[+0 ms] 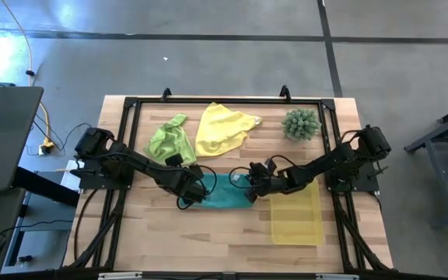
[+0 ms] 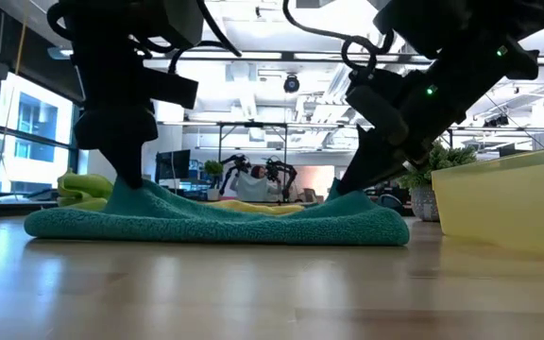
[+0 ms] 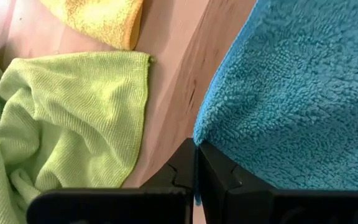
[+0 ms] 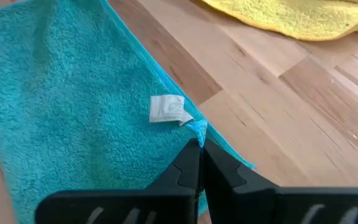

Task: Roll microfiber towels into tight, uniform cylinder then place into a basket
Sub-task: Fold the blue microfiber cloth

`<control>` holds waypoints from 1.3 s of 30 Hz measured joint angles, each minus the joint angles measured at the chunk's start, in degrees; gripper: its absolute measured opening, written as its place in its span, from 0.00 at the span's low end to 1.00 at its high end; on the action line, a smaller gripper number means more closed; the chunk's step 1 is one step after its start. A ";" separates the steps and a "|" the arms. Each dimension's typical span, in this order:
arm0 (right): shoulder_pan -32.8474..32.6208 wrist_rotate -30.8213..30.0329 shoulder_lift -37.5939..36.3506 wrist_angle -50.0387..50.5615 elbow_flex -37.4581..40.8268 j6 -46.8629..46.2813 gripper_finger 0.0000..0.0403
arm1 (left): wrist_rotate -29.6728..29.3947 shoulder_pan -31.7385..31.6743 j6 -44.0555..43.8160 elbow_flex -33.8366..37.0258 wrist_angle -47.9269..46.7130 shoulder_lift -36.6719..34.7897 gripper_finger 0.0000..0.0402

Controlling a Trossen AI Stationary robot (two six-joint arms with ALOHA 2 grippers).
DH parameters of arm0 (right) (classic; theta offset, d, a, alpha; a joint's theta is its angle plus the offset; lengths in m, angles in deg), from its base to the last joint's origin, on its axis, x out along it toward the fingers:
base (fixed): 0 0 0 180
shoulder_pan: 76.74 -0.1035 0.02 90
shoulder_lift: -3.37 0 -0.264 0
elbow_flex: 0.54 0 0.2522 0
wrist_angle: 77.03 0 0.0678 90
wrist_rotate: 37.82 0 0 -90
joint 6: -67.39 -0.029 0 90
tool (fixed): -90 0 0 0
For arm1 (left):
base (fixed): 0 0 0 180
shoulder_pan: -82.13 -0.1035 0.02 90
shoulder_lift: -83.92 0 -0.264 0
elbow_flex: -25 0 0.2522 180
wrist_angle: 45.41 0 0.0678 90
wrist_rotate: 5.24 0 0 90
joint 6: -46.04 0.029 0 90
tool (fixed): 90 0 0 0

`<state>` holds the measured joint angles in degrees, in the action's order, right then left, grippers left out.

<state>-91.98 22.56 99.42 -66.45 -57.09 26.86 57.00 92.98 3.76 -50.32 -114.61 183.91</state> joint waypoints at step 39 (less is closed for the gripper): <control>2.49 11.63 -0.41 -1.75 0.00 5.94 0.35 | 0.48 -0.44 0.24 0.00 -1.17 0.00 0.23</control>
<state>-89.49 34.19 99.01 -68.20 -57.09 32.80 57.47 92.54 4.01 -50.32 -115.79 183.91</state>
